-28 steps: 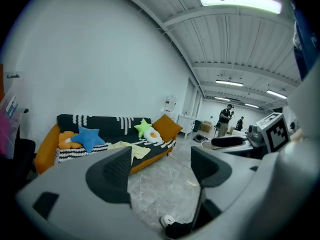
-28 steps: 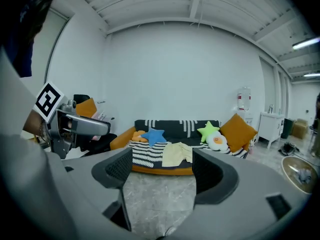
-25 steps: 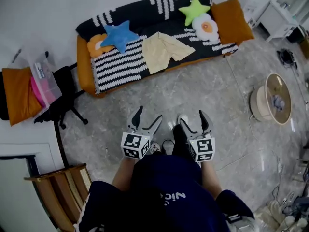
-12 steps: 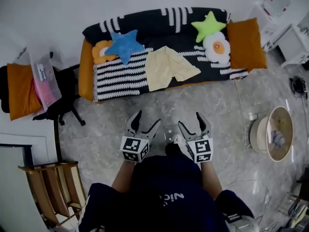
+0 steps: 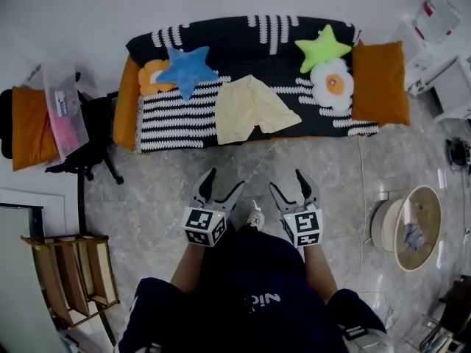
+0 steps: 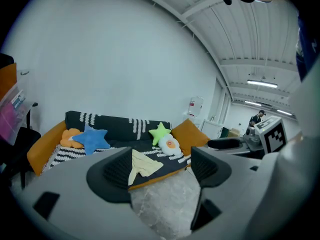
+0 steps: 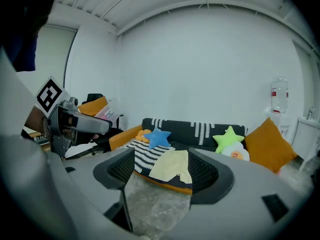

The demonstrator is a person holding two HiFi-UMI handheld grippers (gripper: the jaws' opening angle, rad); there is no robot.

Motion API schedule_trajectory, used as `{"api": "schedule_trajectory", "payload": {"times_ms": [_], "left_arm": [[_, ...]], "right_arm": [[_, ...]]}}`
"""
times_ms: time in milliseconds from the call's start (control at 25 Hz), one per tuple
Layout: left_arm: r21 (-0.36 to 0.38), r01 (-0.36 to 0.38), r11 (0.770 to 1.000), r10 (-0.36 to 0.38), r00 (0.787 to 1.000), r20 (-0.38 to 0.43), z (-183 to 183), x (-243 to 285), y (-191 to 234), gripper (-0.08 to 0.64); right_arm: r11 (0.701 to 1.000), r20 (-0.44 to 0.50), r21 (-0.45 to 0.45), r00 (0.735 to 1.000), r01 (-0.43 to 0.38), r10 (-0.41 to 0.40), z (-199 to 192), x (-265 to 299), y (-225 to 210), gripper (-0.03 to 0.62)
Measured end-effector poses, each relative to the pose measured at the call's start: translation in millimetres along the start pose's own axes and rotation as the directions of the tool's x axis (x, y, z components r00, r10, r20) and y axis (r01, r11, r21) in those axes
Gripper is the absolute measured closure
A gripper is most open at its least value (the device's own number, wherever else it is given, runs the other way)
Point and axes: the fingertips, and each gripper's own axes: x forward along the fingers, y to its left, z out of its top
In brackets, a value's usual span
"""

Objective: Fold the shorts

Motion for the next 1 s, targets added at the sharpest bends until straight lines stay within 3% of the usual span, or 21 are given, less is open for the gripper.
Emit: {"api": "schedule_trajectory", "payload": {"times_ms": [320, 720, 1000], "left_arm": [[0.017, -0.009, 1.0, 0.01, 0.998, -0.06, -7.0, 14.0, 11.5, 0.206], [0.045, 0.08, 0.996, -0.076, 0.994, -0.076, 14.7, 83.7, 40.1, 0.209], [0.06, 0.115, 0.991, -0.108, 0.987, -0.116, 40.8, 149.7, 102.3, 0.216]], "right_arm": [[0.999, -0.02, 0.009, 0.999, -0.031, 0.031, -5.2, 12.9, -2.0, 0.262], [0.997, -0.043, 0.019, 0.996, 0.073, -0.072, 10.4, 43.2, -46.9, 0.276], [0.992, -0.095, 0.053, 0.99, 0.111, -0.106, 28.8, 112.8, -74.7, 0.293]]}}
